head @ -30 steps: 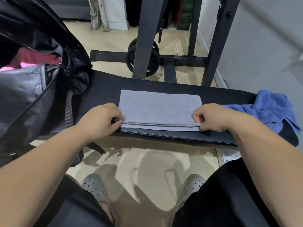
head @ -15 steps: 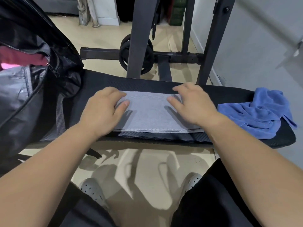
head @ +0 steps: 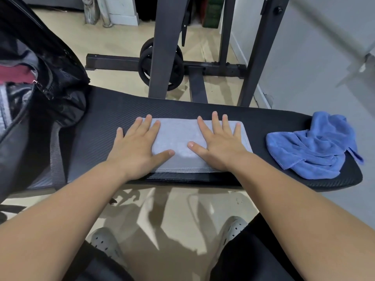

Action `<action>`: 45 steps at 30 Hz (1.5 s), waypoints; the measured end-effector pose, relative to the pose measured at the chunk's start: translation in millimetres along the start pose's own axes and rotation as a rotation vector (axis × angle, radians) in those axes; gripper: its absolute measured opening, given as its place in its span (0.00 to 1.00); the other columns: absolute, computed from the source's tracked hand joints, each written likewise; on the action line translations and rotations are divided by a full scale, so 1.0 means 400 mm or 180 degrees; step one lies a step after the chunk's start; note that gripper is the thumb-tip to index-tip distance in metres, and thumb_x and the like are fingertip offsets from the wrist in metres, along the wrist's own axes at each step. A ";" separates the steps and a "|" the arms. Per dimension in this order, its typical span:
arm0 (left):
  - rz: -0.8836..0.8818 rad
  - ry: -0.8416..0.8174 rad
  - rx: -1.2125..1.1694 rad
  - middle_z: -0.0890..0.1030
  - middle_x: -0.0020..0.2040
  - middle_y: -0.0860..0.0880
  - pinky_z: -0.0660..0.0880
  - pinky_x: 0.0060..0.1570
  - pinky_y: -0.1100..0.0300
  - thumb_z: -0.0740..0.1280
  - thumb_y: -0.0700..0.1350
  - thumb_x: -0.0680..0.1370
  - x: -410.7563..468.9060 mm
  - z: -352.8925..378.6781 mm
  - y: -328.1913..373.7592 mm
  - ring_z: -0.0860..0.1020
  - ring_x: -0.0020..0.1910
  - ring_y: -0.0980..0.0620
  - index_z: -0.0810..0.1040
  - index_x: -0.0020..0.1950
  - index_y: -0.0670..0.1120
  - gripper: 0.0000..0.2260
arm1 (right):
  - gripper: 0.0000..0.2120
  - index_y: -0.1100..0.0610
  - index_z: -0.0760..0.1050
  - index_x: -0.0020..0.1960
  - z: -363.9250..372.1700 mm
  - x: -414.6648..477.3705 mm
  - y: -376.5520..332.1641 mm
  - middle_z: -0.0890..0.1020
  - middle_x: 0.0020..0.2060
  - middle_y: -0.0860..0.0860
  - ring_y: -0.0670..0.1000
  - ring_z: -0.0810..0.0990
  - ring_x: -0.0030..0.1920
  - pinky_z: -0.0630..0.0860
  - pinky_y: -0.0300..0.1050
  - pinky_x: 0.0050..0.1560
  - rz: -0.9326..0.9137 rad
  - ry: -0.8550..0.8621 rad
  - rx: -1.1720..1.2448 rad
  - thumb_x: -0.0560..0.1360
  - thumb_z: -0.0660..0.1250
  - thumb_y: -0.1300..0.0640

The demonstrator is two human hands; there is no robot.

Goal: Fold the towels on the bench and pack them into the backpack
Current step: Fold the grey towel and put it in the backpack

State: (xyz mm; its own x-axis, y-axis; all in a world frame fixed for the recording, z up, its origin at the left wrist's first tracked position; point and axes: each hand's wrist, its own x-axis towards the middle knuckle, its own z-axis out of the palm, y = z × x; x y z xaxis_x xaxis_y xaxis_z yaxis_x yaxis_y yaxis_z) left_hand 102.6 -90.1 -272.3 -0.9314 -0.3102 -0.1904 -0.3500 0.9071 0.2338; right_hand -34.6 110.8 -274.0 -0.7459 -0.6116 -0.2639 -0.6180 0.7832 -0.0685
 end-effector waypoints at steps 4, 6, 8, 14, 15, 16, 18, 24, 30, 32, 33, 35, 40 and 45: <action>-0.0320 0.1213 0.0039 0.71 0.73 0.43 0.71 0.65 0.41 0.64 0.62 0.77 -0.002 -0.025 -0.025 0.68 0.71 0.39 0.75 0.68 0.47 0.26 | 0.42 0.46 0.36 0.82 -0.013 0.001 -0.033 0.31 0.80 0.50 0.57 0.28 0.78 0.30 0.70 0.73 -0.0111 0.0222 -0.0090 0.75 0.40 0.25; -0.0720 0.1204 0.0209 0.76 0.62 0.42 0.74 0.55 0.43 0.63 0.64 0.77 0.003 -0.035 -0.039 0.72 0.60 0.37 0.78 0.62 0.44 0.26 | 0.44 0.49 0.37 0.82 -0.011 -0.001 -0.068 0.31 0.80 0.48 0.56 0.27 0.78 0.29 0.70 0.73 -0.0121 0.0309 -0.0036 0.75 0.39 0.25; -0.0945 0.1037 0.0203 0.75 0.57 0.43 0.73 0.52 0.45 0.63 0.66 0.76 0.006 -0.035 -0.047 0.72 0.58 0.38 0.80 0.58 0.43 0.27 | 0.46 0.52 0.37 0.82 0.001 -0.002 -0.100 0.32 0.80 0.48 0.55 0.28 0.79 0.30 0.69 0.73 -0.0092 0.0279 0.0015 0.75 0.38 0.25; -0.0920 0.0996 -0.0615 0.75 0.53 0.45 0.73 0.53 0.47 0.71 0.59 0.75 0.013 -0.030 -0.044 0.73 0.58 0.40 0.83 0.53 0.47 0.17 | 0.49 0.54 0.36 0.82 0.021 0.003 -0.117 0.32 0.80 0.49 0.56 0.28 0.79 0.30 0.70 0.73 -0.0024 0.0176 0.0025 0.74 0.39 0.23; -0.0945 0.0993 -0.0755 0.75 0.53 0.46 0.74 0.54 0.46 0.72 0.58 0.74 0.017 -0.028 -0.046 0.73 0.57 0.40 0.82 0.52 0.48 0.15 | 0.49 0.54 0.36 0.82 0.021 0.003 -0.117 0.32 0.80 0.49 0.57 0.28 0.79 0.30 0.70 0.73 -0.0027 0.0181 0.0015 0.74 0.38 0.23; -0.0981 0.0984 -0.0887 0.76 0.53 0.47 0.74 0.54 0.46 0.73 0.56 0.74 0.020 -0.028 -0.047 0.74 0.57 0.41 0.82 0.50 0.48 0.14 | 0.49 0.54 0.36 0.82 0.021 0.003 -0.117 0.32 0.80 0.49 0.57 0.28 0.79 0.31 0.70 0.73 -0.0027 0.0186 0.0008 0.73 0.38 0.23; -0.1057 0.0973 -0.1185 0.78 0.50 0.50 0.74 0.49 0.51 0.73 0.52 0.73 0.027 -0.029 -0.046 0.76 0.54 0.44 0.79 0.47 0.48 0.09 | 0.49 0.54 0.36 0.82 0.023 0.002 -0.118 0.32 0.80 0.49 0.57 0.28 0.79 0.31 0.71 0.73 -0.0025 0.0196 -0.0001 0.73 0.38 0.23; -0.1171 0.1325 -0.2298 0.81 0.41 0.51 0.73 0.38 0.56 0.71 0.43 0.71 0.023 -0.058 -0.017 0.79 0.43 0.49 0.76 0.45 0.51 0.06 | 0.49 0.54 0.36 0.82 0.022 -0.001 -0.117 0.33 0.80 0.49 0.58 0.28 0.78 0.30 0.70 0.73 -0.0067 0.0207 0.0063 0.74 0.38 0.23; -0.1355 0.1760 -0.2813 0.83 0.39 0.48 0.78 0.35 0.56 0.74 0.41 0.69 -0.015 -0.099 -0.027 0.79 0.33 0.51 0.79 0.47 0.52 0.10 | 0.44 0.53 0.36 0.82 -0.026 -0.010 -0.090 0.34 0.81 0.48 0.54 0.30 0.79 0.33 0.65 0.77 -0.0216 0.0296 0.0842 0.77 0.41 0.26; -0.1420 0.1848 -0.2814 0.82 0.37 0.49 0.74 0.33 0.60 0.75 0.40 0.69 -0.028 -0.127 -0.036 0.77 0.30 0.54 0.80 0.48 0.51 0.12 | 0.42 0.53 0.39 0.83 -0.056 -0.017 -0.070 0.38 0.82 0.48 0.54 0.35 0.81 0.38 0.62 0.79 -0.0208 0.0463 0.1128 0.78 0.43 0.29; -0.1417 0.1879 -0.2843 0.82 0.36 0.50 0.74 0.32 0.61 0.76 0.39 0.69 -0.033 -0.145 -0.035 0.77 0.28 0.56 0.80 0.49 0.51 0.13 | 0.40 0.51 0.42 0.83 -0.069 -0.019 -0.058 0.41 0.82 0.48 0.54 0.39 0.81 0.43 0.60 0.79 -0.0195 0.0506 0.1333 0.79 0.45 0.29; -0.1313 0.1885 -0.2929 0.81 0.34 0.52 0.75 0.30 0.64 0.78 0.38 0.68 -0.038 -0.181 -0.020 0.77 0.27 0.59 0.80 0.50 0.51 0.15 | 0.37 0.49 0.47 0.83 -0.090 -0.020 -0.030 0.50 0.82 0.48 0.54 0.50 0.81 0.54 0.55 0.78 -0.0179 0.0589 0.1781 0.81 0.48 0.31; -0.0716 0.1829 -0.3142 0.80 0.35 0.49 0.78 0.40 0.55 0.79 0.40 0.67 -0.013 -0.222 0.077 0.77 0.33 0.53 0.77 0.42 0.52 0.14 | 0.22 0.51 0.77 0.60 -0.130 -0.017 0.042 0.79 0.55 0.51 0.54 0.76 0.59 0.72 0.52 0.57 -0.0315 0.1050 0.2008 0.84 0.50 0.39; -0.0326 0.1609 -0.2955 0.76 0.34 0.42 0.72 0.36 0.55 0.77 0.44 0.66 0.054 -0.178 0.233 0.72 0.32 0.52 0.71 0.36 0.49 0.13 | 0.27 0.55 0.79 0.52 -0.139 -0.017 0.119 0.85 0.43 0.53 0.53 0.81 0.44 0.75 0.51 0.50 0.0120 0.0531 0.2791 0.83 0.50 0.36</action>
State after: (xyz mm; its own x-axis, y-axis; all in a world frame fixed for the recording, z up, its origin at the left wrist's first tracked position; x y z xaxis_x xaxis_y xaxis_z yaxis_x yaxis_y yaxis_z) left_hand 42.7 -32.4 -186.7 -0.7519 -0.6485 0.1183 -0.1696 0.3637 0.9160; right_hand -72.8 146.0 -221.9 -0.8305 -0.5385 -0.1422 -0.2310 0.5654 -0.7918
